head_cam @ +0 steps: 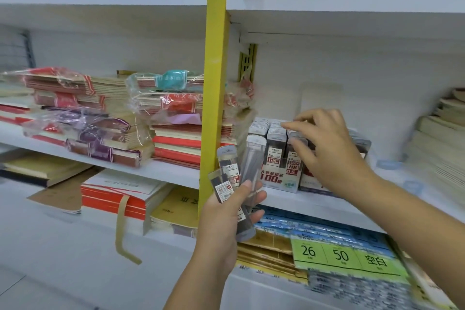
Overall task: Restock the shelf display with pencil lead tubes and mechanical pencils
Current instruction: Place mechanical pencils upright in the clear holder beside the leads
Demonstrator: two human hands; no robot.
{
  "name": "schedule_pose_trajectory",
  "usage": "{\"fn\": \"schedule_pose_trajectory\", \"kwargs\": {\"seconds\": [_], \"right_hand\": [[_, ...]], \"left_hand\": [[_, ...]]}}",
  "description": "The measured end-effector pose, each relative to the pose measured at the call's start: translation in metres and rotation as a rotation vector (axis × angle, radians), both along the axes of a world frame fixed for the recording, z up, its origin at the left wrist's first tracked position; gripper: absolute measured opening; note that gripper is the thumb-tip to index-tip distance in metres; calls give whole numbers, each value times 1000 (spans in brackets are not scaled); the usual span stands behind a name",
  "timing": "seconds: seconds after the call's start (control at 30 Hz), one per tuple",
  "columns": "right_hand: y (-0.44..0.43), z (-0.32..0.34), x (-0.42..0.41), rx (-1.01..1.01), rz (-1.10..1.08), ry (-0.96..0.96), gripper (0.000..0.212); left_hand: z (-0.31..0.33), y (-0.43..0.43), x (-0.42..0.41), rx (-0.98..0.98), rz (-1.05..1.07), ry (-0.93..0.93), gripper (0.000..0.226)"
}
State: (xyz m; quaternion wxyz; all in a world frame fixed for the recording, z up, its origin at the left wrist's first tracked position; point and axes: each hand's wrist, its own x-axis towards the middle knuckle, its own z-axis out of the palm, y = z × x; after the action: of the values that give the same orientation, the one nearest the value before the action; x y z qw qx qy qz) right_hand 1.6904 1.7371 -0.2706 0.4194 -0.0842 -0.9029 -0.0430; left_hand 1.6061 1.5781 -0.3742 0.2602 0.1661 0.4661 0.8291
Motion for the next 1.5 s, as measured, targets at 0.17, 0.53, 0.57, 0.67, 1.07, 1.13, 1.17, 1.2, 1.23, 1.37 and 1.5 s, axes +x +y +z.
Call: {"fn": "schedule_pose_trajectory", "kwargs": {"seconds": [0.17, 0.53, 0.57, 0.67, 1.07, 1.13, 1.17, 1.2, 1.23, 1.37, 1.5], "right_hand": [[-24, -34, 26, -638, 338, 102, 34], [7, -64, 68, -1159, 544, 154, 34], [10, -63, 71, -1171, 582, 137, 33], [14, -63, 77, -1196, 613, 99, 24], [21, -68, 85, -1221, 519, 117, 35], [21, -70, 83, -1266, 511, 167, 31], [20, -71, 82, -1278, 501, 197, 28], [20, -72, 81, -1277, 489, 223, 26], [18, -73, 81, -1265, 477, 242, 25], [11, -70, 78, -1146, 451, 295, 29], [-5, -36, 60, -855, 451, 335, 32]], "left_hand": [[2, 6, 21, -43, -143, 71, 17], [-12, 26, 46, -57, -375, 123, 30], [-13, 28, 46, -57, -394, 128, 30], [-15, 32, 48, -105, -383, 174, 33], [-15, 36, 55, -181, -230, 188, 20], [-14, 35, 54, -179, -223, 196, 19], [-14, 35, 54, -182, -216, 196, 19], [-15, 34, 53, -188, -207, 190, 17], [-15, 34, 52, -193, -198, 175, 14], [-15, 30, 45, -229, -132, 146, 13], [-8, 24, 27, -144, 6, 83, 12]]}}
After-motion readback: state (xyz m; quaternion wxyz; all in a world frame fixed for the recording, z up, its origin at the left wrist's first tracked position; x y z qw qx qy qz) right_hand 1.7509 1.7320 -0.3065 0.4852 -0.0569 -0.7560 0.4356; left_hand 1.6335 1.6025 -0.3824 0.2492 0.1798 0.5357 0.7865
